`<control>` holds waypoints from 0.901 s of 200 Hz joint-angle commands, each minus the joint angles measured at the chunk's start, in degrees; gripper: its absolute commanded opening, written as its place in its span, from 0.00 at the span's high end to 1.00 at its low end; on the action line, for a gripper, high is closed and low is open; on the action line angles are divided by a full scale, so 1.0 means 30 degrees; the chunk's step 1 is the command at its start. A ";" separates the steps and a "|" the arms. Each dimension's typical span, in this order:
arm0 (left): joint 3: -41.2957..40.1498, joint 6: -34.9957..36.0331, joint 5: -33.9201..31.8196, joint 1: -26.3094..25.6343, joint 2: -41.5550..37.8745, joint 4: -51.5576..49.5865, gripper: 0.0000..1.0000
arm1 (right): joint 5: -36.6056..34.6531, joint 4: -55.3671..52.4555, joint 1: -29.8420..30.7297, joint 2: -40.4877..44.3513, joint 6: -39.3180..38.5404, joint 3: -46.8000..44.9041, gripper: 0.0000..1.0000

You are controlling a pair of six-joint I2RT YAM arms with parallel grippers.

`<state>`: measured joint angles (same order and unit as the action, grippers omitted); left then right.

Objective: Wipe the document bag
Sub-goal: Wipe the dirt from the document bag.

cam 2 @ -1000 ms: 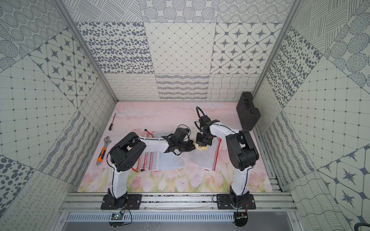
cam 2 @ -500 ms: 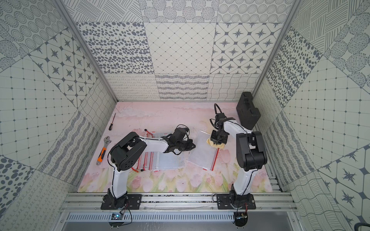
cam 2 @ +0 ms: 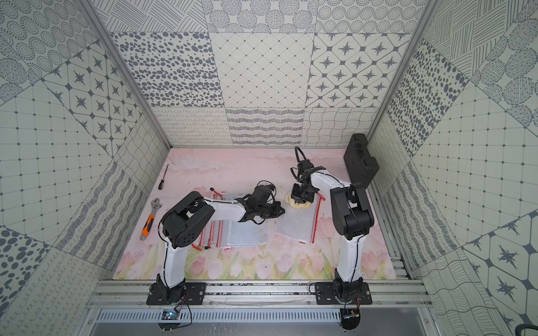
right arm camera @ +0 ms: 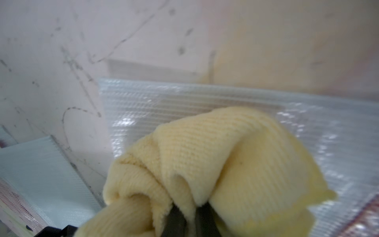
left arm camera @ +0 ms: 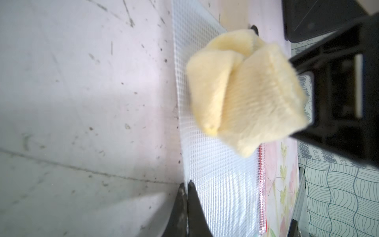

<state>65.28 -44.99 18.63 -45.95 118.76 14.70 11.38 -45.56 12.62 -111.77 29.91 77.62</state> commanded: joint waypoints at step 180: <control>-0.0242 0.0067 -0.2670 0.0318 0.0935 -0.6599 1.00 | -0.1773 -0.0699 -0.2781 -0.0070 -0.1054 -0.0442 1.00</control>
<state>65.60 -45.43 18.83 -45.67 119.33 15.49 10.41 -46.06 9.74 -114.24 29.06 81.36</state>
